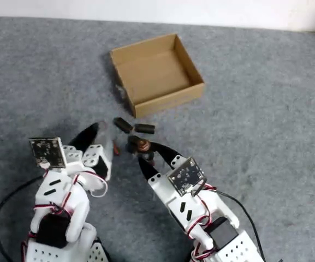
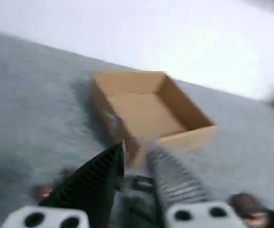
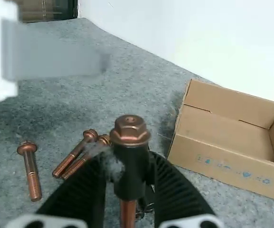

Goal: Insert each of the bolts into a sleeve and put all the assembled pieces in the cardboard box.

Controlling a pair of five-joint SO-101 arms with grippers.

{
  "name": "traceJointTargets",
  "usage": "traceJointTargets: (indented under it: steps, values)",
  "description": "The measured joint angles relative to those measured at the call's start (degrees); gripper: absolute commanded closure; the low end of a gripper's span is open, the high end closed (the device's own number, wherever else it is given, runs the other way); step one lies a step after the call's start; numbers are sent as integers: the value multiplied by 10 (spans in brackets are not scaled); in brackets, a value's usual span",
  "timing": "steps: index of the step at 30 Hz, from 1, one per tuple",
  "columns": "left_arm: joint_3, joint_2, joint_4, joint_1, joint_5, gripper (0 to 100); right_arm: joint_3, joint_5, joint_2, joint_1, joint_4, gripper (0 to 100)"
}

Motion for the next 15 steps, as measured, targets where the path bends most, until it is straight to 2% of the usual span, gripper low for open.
traceJointTargets:
  steps: [3, 6, 11, 15]
  values:
    - [29, 0, -4, -52, -72, 952, 0, 0, 0, 0, 0, 995]
    - [70, 0, -47, -82, -141, 991, 0, 15, 0, 12, 12, 995]
    - [108, 0, -101, -90, -179, 983, -30, 22, 17, 69, 17, 995]
    - [110, 0, -108, -89, -184, 983, -138, 31, 131, 93, 17, 995]
